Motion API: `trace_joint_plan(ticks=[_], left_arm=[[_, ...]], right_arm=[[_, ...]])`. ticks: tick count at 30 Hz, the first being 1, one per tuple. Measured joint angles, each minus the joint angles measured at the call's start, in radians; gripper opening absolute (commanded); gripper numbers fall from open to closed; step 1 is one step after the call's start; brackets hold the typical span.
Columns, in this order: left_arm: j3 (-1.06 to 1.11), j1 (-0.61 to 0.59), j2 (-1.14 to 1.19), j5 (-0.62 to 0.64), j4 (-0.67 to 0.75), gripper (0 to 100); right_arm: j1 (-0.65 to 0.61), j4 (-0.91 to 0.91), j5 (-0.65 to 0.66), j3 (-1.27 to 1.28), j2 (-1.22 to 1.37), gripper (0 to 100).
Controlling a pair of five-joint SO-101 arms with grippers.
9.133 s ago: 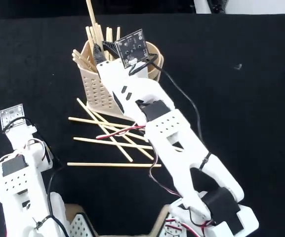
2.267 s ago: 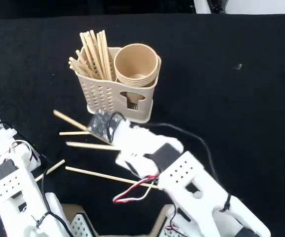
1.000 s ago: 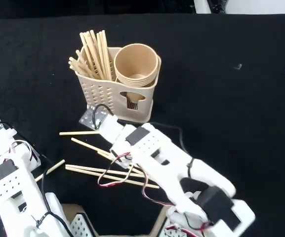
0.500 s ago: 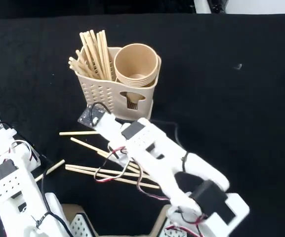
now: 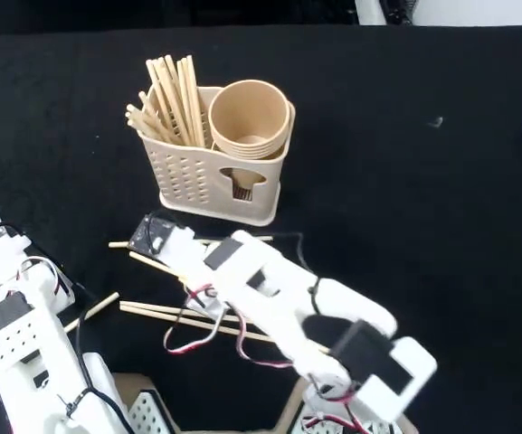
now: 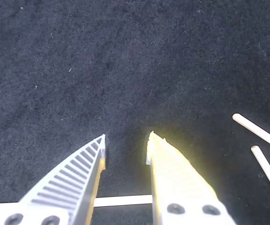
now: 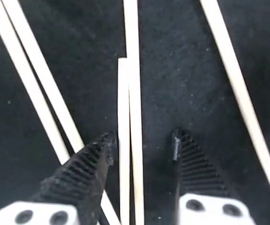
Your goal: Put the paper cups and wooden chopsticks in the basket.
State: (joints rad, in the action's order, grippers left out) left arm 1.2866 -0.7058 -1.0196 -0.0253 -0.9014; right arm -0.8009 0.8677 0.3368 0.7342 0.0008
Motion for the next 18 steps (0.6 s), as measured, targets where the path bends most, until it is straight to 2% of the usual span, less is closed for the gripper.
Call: trace_joint_plan(ticks=[2, 5, 12, 18], left_arm=[[0.000, 0.000, 0.000, 0.000, 0.000, 15], [0.000, 0.000, 0.000, 0.000, 0.000, 15], [0.000, 0.000, 0.000, 0.000, 0.000, 15], [0.000, 0.000, 0.000, 0.000, 0.000, 15]], right_arm=[[0.003, 0.026, 0.000, -0.041, 0.037, 14.5], [0.008, 0.043, 0.000, -0.078, 0.066, 0.4], [0.006, 0.080, 0.000, -0.092, 0.044, 1.1], [0.005, 0.190, 0.002, -0.092, -0.147, 1.1]])
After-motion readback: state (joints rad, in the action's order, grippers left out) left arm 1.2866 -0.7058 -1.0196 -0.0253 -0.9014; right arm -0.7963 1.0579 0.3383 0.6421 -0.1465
